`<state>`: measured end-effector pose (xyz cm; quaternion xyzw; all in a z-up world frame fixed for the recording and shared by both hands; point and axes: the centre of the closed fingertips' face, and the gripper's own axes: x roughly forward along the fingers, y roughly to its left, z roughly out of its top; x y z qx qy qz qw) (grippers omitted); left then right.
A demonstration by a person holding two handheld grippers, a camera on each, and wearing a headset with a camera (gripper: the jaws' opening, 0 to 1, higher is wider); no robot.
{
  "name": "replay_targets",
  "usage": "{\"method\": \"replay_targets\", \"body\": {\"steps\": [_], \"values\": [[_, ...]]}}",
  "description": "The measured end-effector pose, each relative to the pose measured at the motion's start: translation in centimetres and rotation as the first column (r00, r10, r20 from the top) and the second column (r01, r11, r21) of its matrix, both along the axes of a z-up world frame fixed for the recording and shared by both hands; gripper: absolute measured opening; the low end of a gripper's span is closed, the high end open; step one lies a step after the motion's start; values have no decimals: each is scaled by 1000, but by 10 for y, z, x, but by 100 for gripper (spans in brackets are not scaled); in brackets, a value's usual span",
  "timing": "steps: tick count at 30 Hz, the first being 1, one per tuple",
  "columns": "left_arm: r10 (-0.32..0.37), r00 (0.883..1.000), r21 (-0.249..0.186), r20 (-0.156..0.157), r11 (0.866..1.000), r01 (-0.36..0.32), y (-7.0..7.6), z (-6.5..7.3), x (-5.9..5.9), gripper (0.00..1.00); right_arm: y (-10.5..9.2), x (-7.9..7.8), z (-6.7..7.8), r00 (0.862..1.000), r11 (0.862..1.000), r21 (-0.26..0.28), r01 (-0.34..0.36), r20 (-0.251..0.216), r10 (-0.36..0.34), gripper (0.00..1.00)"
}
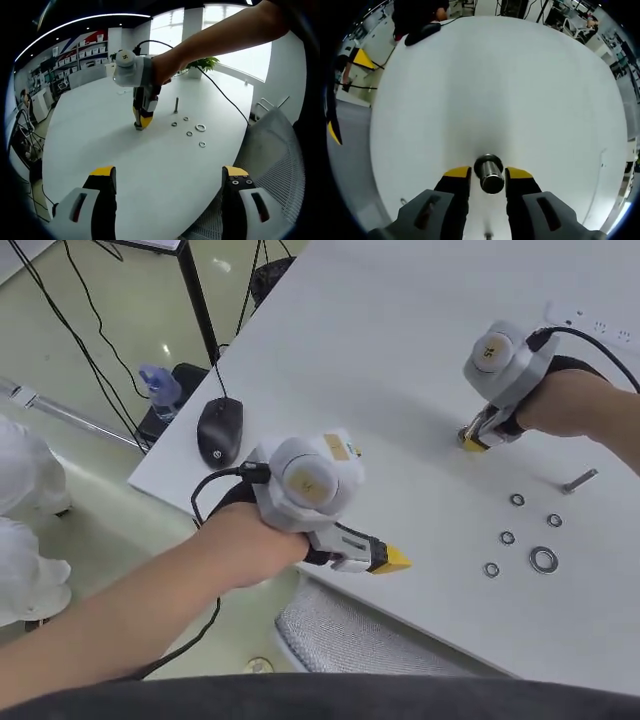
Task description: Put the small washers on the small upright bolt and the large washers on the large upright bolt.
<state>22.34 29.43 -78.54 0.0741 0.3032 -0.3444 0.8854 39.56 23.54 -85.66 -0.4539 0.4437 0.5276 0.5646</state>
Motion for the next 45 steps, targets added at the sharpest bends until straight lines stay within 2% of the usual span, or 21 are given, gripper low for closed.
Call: {"method": "replay_targets", "body": {"steps": [7,9,12,14,16,17,19,20,22,23,24,25,29,32,35,39,45], "values": [[2,1000,-17,15,1000,-2,-1,2,1,88,3,0,11,1000,998,65,25,7,-25,36],[3,1000,-21,20,1000,-3,-1,3,0,88,5,-2,19,999,994,104,27,19,-29,37],[2,999,-39,39,999,-1,-2,6,0,88,9,-5,35,999,981,193,28,40,-36,37],[-2,998,-32,57,999,4,-3,7,1,89,6,-4,40,997,970,241,25,58,-40,39],[-3,998,-33,61,999,5,-3,6,1,89,4,-6,54,996,956,291,28,78,-53,41],[-3,998,-40,64,999,5,-3,7,1,89,3,-10,66,995,942,333,27,82,-57,41],[0,997,-49,71,999,4,-4,7,3,90,-7,-16,83,992,931,365,28,103,-70,42],[-1,997,-51,71,999,4,-4,8,3,90,-9,-17,86,992,927,374,28,105,-72,43],[4,997,-65,72,998,1,-6,9,4,90,-19,-23,103,988,897,439,59,103,-115,43],[8,997,-70,74,998,-3,-6,9,5,89,-29,-27,110,983,884,457,101,89,-158,43],[7,997,-69,75,998,-2,-6,10,5,89,-36,-30,112,982,881,460,111,87,-168,43],[8,997,-69,80,998,-3,-6,11,6,89,-47,-34,114,981,885,452,112,92,-171,43],[10,996,-65,90,998,-4,-4,16,7,90,-77,-51,113,974,887,435,156,79,-211,44],[10,996,-65,89,998,-4,-3,18,7,90,-90,-60,110,970,886,424,186,66,-235,44],[16,996,-69,87,998,-10,-2,19,6,89,-99,-69,105,969,895,404,191,69,-238,44],[33,996,-82,83,996,-26,-2,21,6,89,-110,-82,97,971,913,357,198,56,-233,44],[41,996,-78,83,996,-34,-3,24,3,89,-120,-96,85,969,917,330,225,26,-247,44]]}}
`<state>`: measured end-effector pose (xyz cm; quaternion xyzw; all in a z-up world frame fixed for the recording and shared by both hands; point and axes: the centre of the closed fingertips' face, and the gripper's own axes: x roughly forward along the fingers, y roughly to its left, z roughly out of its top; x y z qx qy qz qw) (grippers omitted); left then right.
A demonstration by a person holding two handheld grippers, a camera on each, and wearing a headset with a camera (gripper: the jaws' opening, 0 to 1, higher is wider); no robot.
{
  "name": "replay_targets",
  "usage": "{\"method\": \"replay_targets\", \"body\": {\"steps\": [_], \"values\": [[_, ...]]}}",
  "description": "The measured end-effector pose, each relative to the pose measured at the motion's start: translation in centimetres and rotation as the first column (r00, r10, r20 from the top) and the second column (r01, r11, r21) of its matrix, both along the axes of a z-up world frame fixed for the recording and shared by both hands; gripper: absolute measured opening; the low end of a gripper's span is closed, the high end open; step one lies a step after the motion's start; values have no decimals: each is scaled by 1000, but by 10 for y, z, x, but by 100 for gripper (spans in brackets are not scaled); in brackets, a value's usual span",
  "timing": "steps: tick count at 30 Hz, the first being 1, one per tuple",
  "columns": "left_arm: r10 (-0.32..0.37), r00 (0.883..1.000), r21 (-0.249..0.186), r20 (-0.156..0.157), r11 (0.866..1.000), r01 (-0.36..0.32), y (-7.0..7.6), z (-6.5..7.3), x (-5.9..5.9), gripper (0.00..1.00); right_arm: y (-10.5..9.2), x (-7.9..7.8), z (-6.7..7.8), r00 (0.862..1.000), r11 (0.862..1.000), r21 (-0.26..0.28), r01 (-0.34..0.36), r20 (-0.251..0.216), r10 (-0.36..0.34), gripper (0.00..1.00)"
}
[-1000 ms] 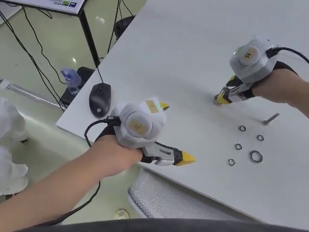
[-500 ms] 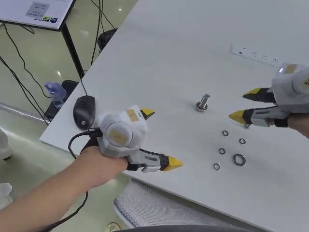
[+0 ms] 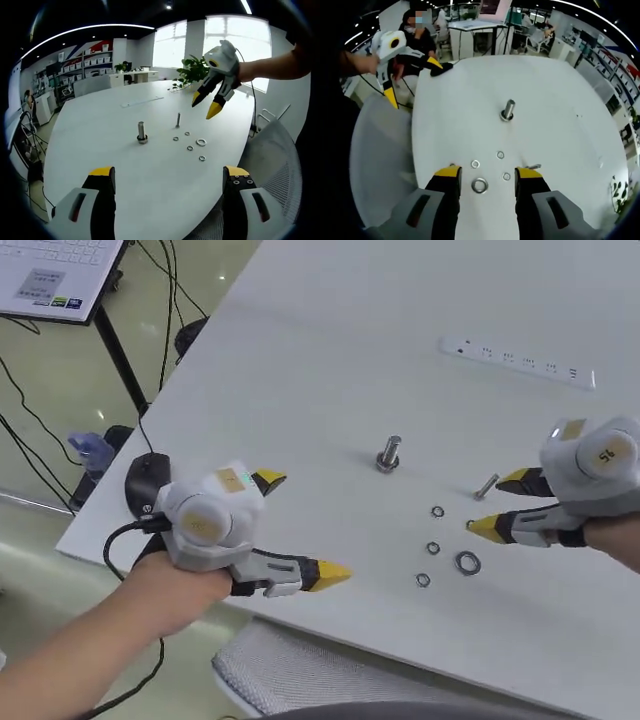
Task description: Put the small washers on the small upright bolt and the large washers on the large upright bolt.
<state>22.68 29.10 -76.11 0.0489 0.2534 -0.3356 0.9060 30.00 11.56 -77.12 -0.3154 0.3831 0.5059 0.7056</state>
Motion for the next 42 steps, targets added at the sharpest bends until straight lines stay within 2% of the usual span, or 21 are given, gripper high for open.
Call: {"method": "replay_targets", "body": {"steps": [7,12,19,21,27,32,42], "values": [[22,1000,-9,0,1000,-22,2,1,1,89,-12,-17,-29,999,998,-69,-6,-52,3,43],[19,1000,-6,-2,1000,-19,2,0,2,88,-19,-19,-47,996,995,-102,6,-86,-15,42],[16,1000,-5,0,1000,-16,2,2,5,88,-22,-15,-69,994,991,-136,15,-109,-30,41],[14,1000,-4,-3,1000,-14,2,1,6,88,-23,-12,-72,995,990,-137,21,-94,-34,39],[7,1000,-8,2,1000,-7,3,2,10,87,-26,-13,-85,992,987,-158,36,-115,-54,38],[-1,1000,-5,-1,1000,1,3,2,11,87,-23,-15,-88,991,986,-160,38,-120,-58,38],[2,1000,-5,-7,1000,-2,5,0,13,86,-23,-15,-92,993,980,-197,22,-110,-45,36]]}}
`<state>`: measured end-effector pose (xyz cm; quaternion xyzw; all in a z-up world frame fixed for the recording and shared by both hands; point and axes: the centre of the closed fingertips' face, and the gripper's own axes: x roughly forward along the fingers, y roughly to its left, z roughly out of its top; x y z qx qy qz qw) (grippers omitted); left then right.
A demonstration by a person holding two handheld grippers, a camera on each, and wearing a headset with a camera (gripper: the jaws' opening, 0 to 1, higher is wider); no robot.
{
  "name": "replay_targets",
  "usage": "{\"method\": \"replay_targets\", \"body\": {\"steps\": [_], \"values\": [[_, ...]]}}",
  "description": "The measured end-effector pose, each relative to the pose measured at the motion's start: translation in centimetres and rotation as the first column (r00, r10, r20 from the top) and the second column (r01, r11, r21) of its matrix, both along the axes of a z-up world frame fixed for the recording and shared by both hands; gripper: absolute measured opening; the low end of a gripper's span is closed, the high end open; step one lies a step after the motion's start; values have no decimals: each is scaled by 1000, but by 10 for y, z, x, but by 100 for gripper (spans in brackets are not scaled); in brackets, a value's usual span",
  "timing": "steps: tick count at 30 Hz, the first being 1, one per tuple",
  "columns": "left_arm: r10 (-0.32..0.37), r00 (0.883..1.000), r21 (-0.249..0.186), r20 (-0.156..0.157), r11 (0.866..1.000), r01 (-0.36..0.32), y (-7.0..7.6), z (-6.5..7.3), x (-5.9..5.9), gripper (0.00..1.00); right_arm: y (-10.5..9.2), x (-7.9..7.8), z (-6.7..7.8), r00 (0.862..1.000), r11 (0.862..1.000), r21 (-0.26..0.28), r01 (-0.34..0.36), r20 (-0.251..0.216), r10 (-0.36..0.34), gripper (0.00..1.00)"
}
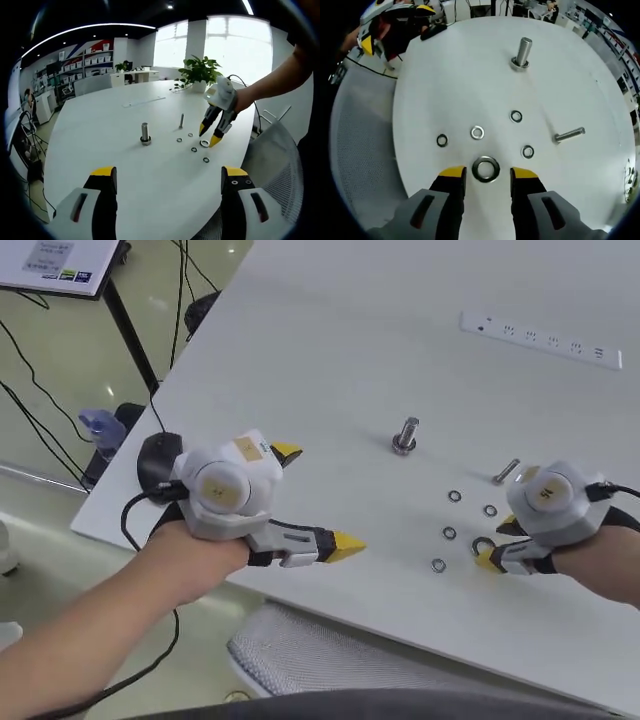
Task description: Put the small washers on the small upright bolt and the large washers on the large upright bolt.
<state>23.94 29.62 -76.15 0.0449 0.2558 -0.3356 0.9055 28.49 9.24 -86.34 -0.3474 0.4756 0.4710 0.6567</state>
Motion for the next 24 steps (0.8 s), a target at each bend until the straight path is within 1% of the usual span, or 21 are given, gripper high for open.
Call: {"method": "replay_targets", "body": {"steps": [3,5,6,7,12,14,16,19,21,24], "values": [[-2,1000,0,0,1000,2,0,0,0,85,-3,-2,-4,1000,1000,-27,-14,-2,14,35],[0,1000,-1,0,1000,0,1,0,0,85,-3,-5,-7,1000,999,-30,-18,-6,18,34],[3,1000,-2,-2,1000,-3,1,0,0,85,-2,-5,-8,1000,1000,-22,-19,-9,19,33],[5,1000,-2,-3,1000,-5,1,0,0,85,-3,-5,-10,1000,1000,-25,-9,-9,9,33],[-5,1000,-4,-6,1000,5,0,0,-3,85,-3,-4,-8,1000,1000,-20,0,-8,0,31],[-4,1000,-26,7,1000,4,-1,6,-2,85,-2,-4,-8,1000,1000,-26,2,-10,-3,27],[-4,1000,-15,6,1000,4,0,5,-1,85,-1,-4,-8,1000,999,-36,1,-9,-1,25],[-3,1000,-22,6,1000,3,-1,6,0,85,-1,-3,-8,1000,999,-53,-2,-16,2,25],[-6,1000,-19,8,1000,6,-1,5,0,85,-1,-2,-10,1000,998,-68,-7,-21,6,25],[-11,1000,-13,4,1000,11,-2,4,-2,85,-1,-1,-9,999,997,-75,7,-32,-10,25]]}}
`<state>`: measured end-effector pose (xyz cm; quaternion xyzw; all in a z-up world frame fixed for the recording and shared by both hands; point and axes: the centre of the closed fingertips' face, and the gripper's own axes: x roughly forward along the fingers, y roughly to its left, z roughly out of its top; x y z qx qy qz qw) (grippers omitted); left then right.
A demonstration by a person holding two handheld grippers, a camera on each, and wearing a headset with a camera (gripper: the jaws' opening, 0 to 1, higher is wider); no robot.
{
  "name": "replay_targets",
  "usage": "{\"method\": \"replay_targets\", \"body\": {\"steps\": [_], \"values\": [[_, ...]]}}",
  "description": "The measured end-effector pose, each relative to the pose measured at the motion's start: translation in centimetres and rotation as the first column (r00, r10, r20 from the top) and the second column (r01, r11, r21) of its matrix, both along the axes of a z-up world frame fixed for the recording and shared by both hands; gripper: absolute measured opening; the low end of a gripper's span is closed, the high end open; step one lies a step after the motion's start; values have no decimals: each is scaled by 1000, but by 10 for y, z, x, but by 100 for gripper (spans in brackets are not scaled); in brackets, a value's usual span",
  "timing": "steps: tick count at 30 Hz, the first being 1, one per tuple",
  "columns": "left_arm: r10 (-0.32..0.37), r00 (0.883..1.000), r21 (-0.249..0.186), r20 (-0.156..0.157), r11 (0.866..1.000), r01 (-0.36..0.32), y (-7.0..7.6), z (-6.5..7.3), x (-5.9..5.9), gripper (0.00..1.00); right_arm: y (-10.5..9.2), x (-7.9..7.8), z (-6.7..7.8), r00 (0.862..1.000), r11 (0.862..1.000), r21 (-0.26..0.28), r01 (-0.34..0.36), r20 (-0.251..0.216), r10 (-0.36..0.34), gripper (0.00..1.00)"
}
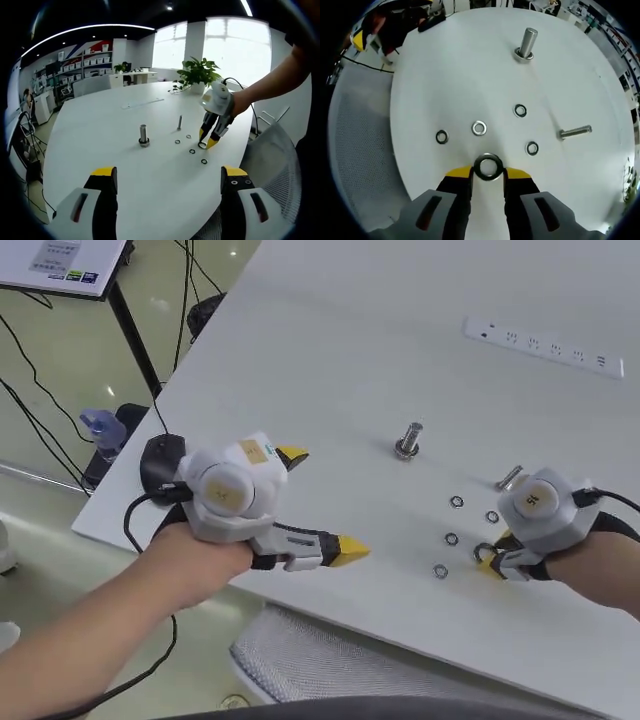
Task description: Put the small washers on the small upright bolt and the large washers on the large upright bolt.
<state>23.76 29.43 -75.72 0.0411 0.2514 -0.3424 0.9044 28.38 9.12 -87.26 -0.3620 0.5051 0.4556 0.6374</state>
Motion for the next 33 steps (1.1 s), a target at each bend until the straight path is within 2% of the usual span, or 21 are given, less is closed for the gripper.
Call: {"method": "replay_targets", "body": {"steps": [6,13,15,17,23,33], "values": [[-16,1000,21,-15,1000,16,1,-5,-4,84,1,-2,2,998,998,8,57,-38,-57,28],[-16,1000,21,-21,1000,16,2,-6,-5,83,1,0,2,997,997,-20,74,-15,-74,25],[-19,999,24,-26,1000,19,1,-8,-6,83,1,-2,2,998,998,-27,61,-7,-61,25],[-21,999,21,-25,1000,22,0,-8,-6,83,0,-1,3,996,996,-29,90,-10,-90,25],[-23,1000,17,-19,1000,23,-4,-5,-3,82,-1,5,1,997,995,-54,78,-20,-79,22],[-25,999,18,-23,1000,25,-6,-4,-2,80,-3,1,4,996,996,-32,79,-31,-80,21]]}}
